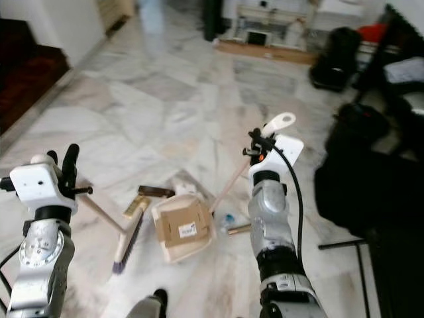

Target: Sweep floor

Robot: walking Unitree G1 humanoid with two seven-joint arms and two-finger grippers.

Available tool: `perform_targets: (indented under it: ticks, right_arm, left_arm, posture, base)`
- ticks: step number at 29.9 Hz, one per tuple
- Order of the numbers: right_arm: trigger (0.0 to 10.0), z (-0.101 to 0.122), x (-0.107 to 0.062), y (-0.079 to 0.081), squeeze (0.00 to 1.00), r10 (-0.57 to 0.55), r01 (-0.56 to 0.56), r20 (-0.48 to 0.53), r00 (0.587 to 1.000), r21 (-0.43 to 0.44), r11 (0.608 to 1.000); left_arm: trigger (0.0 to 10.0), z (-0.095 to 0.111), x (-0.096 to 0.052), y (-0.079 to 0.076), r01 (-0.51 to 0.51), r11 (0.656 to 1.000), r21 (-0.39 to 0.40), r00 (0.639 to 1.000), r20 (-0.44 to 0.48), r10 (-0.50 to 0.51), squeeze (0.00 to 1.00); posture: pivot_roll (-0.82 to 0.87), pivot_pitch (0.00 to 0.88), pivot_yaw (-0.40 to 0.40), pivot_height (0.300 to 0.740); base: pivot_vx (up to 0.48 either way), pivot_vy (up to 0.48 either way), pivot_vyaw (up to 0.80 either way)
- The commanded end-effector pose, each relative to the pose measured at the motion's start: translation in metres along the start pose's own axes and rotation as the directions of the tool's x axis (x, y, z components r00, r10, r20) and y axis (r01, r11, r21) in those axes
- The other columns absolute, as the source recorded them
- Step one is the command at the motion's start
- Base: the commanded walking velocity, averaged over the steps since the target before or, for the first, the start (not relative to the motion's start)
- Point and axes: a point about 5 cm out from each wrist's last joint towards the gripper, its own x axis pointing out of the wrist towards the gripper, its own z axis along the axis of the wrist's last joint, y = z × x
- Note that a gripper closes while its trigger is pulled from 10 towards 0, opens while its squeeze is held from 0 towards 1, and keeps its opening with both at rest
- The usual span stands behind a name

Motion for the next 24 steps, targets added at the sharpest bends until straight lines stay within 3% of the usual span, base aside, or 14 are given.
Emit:
perform_targets:
  ticks: [1, 6, 11, 24]
  right_arm:
    - [10.0, 0.016, 0.003, 0.008, 0.00, 0.025, -0.026, 0.069, 0.997, 0.022, 0.999]
    - [10.0, 0.016, 0.003, 0.009, 0.00, 0.025, -0.027, 0.069, 0.997, 0.023, 0.999]
    - [10.0, 0.016, 0.001, 0.020, 0.00, 0.074, -0.075, 0.070, 0.995, 0.009, 0.997]
    - [10.0, 0.018, 0.003, 0.015, 0.00, 0.054, -0.055, 0.055, 0.997, 0.023, 0.998]
  left_arm:
    - [10.0, 0.010, 0.004, 0.005, -0.004, 1.000, 0.018, 0.999, 0.054, 0.003, 0.00]
    - [10.0, 0.008, 0.005, 0.004, -0.004, 1.000, 0.026, 0.999, 0.041, 0.003, 0.00]
    - [10.0, 0.011, 0.007, 0.004, -0.010, 0.999, 0.034, 0.999, 0.047, 0.008, 0.00]
    - [10.0, 0.009, -0.003, 0.013, -0.048, 0.998, 0.044, 0.999, 0.026, 0.047, 0.00]
  posture:
    - [0.06, 0.084, -0.027, 0.740]
    - [0.06, 0.111, -0.020, 0.740]
    - [0.07, 0.149, -0.027, 0.740]
    - [0.07, 0.189, -0.049, 0.740]
  base:
    - [0.000, 0.000, 0.79]
    - [0.000, 0.000, 0.79]
    - [0.000, 0.000, 0.79]
    - [0.000, 0.000, 0.73]
